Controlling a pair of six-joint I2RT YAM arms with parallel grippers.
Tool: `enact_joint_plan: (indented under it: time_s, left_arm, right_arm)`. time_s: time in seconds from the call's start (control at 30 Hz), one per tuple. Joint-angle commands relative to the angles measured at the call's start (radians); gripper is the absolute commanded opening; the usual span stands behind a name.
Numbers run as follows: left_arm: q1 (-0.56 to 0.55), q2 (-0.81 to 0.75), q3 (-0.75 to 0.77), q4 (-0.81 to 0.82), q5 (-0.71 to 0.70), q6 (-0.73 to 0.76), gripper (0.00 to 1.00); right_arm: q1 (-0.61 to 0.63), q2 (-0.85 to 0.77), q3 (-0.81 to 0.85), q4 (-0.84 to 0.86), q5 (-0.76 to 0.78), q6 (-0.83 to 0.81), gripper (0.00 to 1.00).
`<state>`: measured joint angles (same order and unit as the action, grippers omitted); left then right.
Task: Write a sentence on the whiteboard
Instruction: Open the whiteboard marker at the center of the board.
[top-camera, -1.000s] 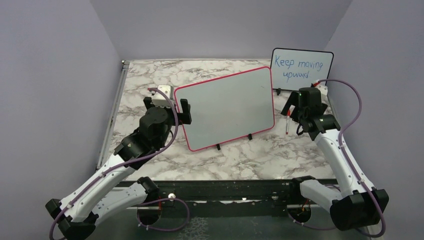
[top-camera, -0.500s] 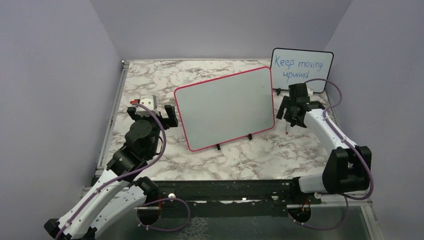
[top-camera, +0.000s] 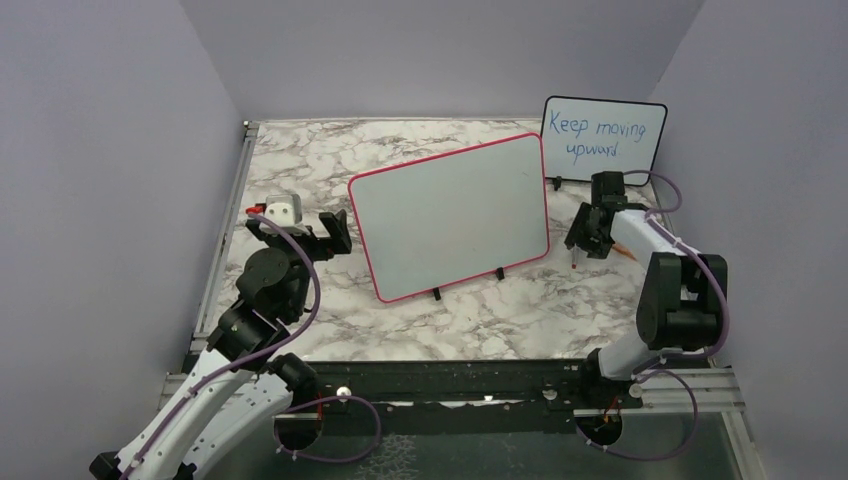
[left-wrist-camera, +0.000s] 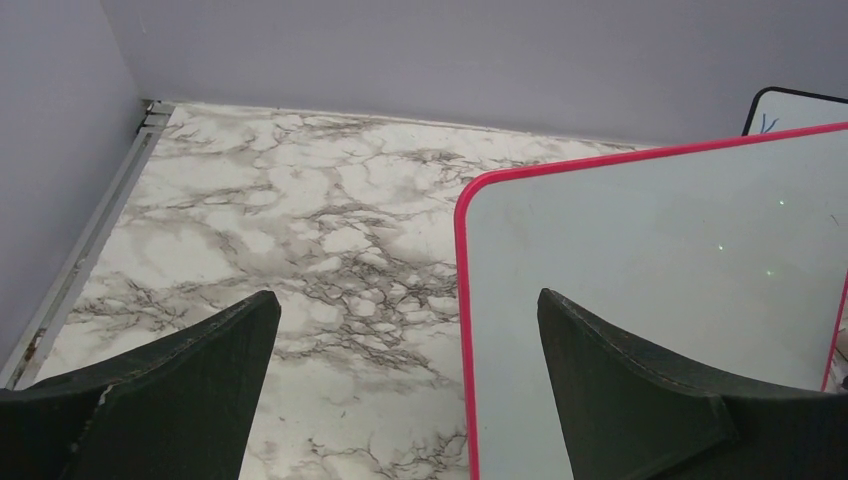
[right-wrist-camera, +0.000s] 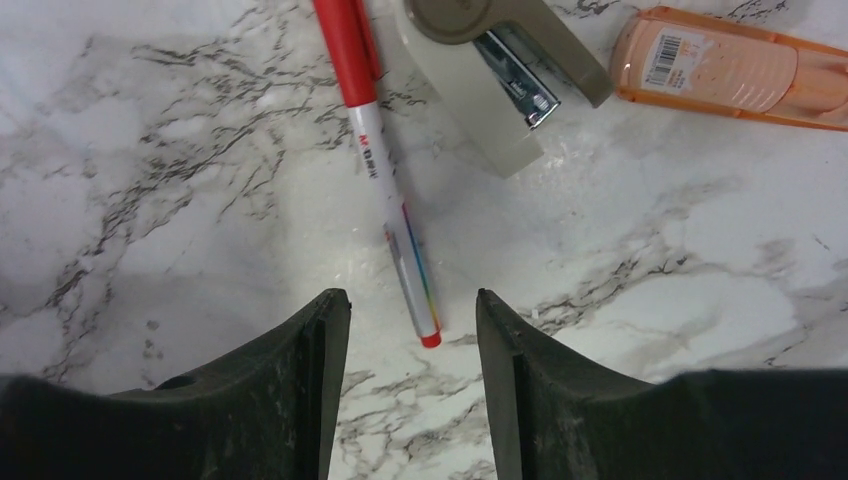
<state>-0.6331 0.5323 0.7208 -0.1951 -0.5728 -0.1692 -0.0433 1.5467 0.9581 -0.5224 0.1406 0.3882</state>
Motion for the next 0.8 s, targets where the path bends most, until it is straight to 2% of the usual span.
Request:
enact_joint_plan:
  time_s: [0.0, 0.3, 0.53, 0.77]
  left_arm:
    - [0.003, 0.006, -0.015, 0.033, 0.044, -0.012, 0.99]
    - [-0.004, 0.034, -0.015, 0.032, 0.059, -0.007, 0.99]
    - [-0.004, 0.055, -0.019, 0.045, 0.081, -0.005, 0.99]
    - [-0.003, 0.062, -0.032, 0.069, 0.182, -0.001, 0.99]
  right_arm:
    - [-0.032, 0.063, 0.015, 0.044, -0.037, -0.034, 0.52]
    - [-0.034, 0.145, 0.029, 0.067, -0.091, -0.038, 0.4]
    - [-0.034, 0.182, 0.049, 0.044, -0.092, -0.035, 0.21]
    - [-0.035, 0.151, 0.061, 0.033, -0.098, -0.044, 0.02]
